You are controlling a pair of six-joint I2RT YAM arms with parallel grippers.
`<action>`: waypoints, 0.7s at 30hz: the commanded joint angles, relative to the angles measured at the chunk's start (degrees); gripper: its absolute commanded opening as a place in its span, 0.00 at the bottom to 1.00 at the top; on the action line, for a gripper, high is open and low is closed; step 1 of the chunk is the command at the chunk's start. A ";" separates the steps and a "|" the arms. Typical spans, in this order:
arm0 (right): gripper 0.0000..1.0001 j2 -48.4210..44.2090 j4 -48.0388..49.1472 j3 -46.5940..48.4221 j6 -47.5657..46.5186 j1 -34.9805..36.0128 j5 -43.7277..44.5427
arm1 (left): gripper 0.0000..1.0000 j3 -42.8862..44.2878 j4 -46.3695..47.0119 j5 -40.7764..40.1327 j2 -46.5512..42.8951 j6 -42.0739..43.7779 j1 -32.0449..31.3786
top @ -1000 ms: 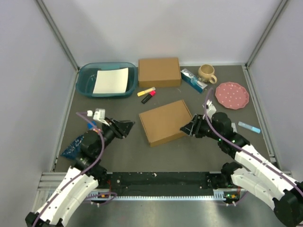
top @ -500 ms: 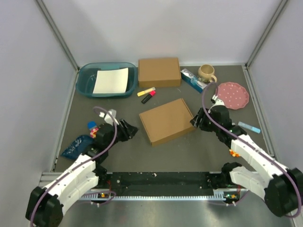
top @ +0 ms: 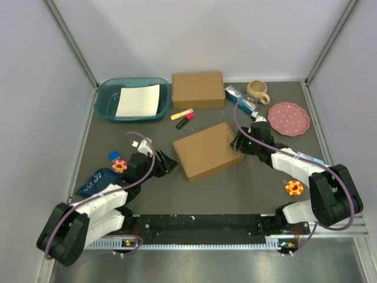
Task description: Fold the paper box
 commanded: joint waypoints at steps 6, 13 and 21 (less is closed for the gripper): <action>0.52 -6.60 6.90 -10.96 4.13 2.31 -5.20 | 0.57 2.92 8.21 0.36 11.06 0.25 0.20; 0.52 -9.51 7.87 -14.66 6.94 5.84 -4.68 | 0.57 9.16 6.02 -0.96 15.72 2.61 0.29; 0.52 -13.11 6.03 -15.27 7.04 6.10 -3.88 | 0.57 12.60 1.62 -4.21 15.11 5.08 1.16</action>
